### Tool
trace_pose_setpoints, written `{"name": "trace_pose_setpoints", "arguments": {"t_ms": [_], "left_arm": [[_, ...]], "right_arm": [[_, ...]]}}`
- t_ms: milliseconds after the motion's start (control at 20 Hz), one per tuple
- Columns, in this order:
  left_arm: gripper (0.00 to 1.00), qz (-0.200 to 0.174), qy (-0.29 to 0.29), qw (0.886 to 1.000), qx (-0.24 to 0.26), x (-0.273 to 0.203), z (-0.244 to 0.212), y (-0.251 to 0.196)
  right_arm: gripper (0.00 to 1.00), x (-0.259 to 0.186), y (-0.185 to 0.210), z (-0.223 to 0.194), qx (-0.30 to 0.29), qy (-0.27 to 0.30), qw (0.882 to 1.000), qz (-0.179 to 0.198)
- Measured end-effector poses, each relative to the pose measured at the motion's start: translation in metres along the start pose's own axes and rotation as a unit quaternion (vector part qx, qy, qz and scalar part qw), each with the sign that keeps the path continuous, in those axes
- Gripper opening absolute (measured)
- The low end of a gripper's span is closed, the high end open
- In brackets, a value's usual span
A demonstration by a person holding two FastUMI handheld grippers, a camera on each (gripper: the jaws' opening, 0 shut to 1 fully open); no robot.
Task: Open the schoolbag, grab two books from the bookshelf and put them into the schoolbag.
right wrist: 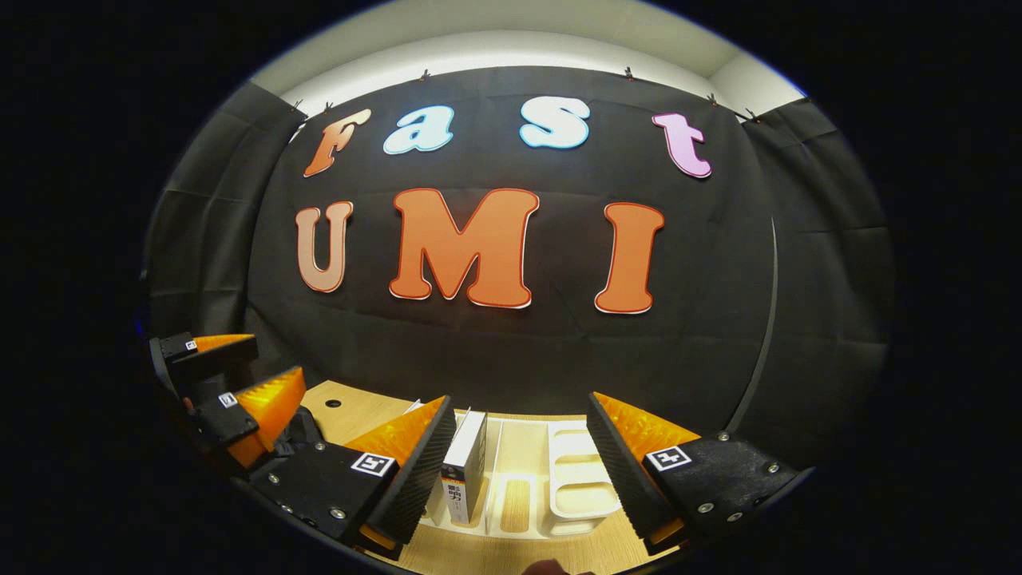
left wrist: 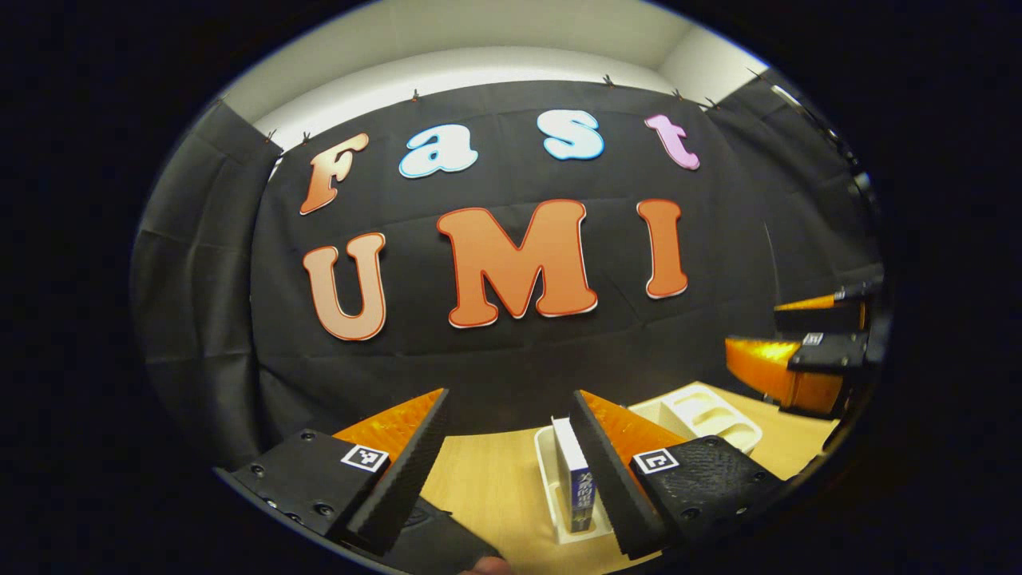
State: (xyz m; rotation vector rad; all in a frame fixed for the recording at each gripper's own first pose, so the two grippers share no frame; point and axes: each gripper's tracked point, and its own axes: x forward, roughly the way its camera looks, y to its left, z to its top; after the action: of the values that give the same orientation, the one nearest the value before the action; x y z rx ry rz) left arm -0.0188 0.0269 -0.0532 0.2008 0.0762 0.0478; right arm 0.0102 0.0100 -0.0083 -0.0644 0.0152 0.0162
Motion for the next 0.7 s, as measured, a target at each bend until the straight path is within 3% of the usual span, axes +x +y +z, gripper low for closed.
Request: {"name": "trace_pose_setpoints", "arguments": {"t_ms": [300, 700], "left_arm": [[0.96, 0.019, 0.051, 0.994, 0.094, -0.019, -0.065, 0.012], [0.98, 0.022, 0.11, 0.973, 0.202, -0.042, -0.139, 0.016]], "right_arm": [[0.98, 0.005, 0.008, -0.003, -0.011, 0.002, 1.0, 0.016], [0.98, 0.011, 0.011, -0.012, -0.018, 0.007, 0.999, 0.031]]}}
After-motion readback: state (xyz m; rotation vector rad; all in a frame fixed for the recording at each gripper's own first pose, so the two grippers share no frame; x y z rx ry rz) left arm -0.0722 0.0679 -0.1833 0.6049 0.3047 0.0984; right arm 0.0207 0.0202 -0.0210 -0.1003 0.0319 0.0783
